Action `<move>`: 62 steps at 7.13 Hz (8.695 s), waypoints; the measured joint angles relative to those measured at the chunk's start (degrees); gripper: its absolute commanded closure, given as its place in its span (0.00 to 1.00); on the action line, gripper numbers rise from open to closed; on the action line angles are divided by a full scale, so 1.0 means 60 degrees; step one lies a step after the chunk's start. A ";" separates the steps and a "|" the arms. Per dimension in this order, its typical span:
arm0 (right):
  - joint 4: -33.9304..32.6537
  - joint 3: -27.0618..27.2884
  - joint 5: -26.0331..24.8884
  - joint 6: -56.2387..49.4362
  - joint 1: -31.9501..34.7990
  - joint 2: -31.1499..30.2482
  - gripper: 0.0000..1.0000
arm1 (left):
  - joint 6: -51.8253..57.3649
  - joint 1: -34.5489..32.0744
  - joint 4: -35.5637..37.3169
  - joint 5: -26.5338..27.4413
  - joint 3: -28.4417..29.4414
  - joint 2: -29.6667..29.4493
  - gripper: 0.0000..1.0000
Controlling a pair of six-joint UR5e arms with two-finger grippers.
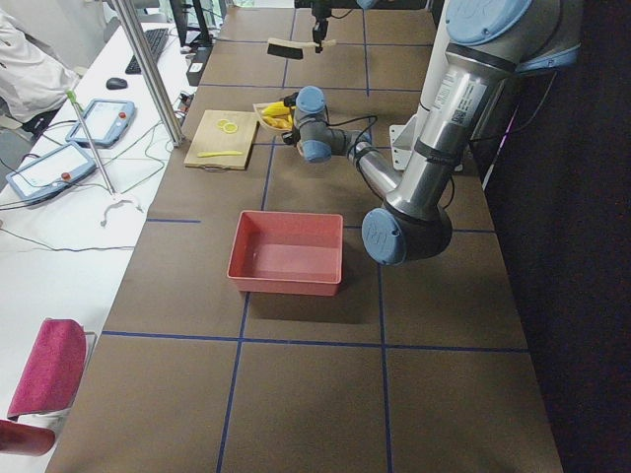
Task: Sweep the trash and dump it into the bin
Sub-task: 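Lift the dustpan over the pink bin with the left gripper while the right withdraws, then tilt the dustpan with the left gripper to dump the items into the bin, then lower the empty dustpan back onto the table with the left gripper, then release the dustpan with the left gripper while the right gripper lowers the brush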
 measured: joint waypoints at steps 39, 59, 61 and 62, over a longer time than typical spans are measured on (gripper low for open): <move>0.3102 -0.1304 -0.0347 -0.1148 -0.0319 -0.1980 0.99 | 0.5338 0.3159 0.5899 0.2341 -0.1236 -0.0328 0.62; 0.8417 -0.3256 0.0509 -0.1419 -0.0385 -0.5695 0.00 | 0.4144 -0.3322 0.5696 0.0382 -0.0361 0.1804 0.01; 0.8308 -0.2738 0.0945 -0.1434 0.0537 -0.5675 0.00 | 0.4150 -0.3324 0.5684 0.0387 -0.0228 0.1783 0.01; 0.8052 -0.2611 0.1448 -0.1525 0.1409 -0.5576 0.00 | 0.4141 -0.3339 0.5686 0.0387 -0.0165 0.1790 0.01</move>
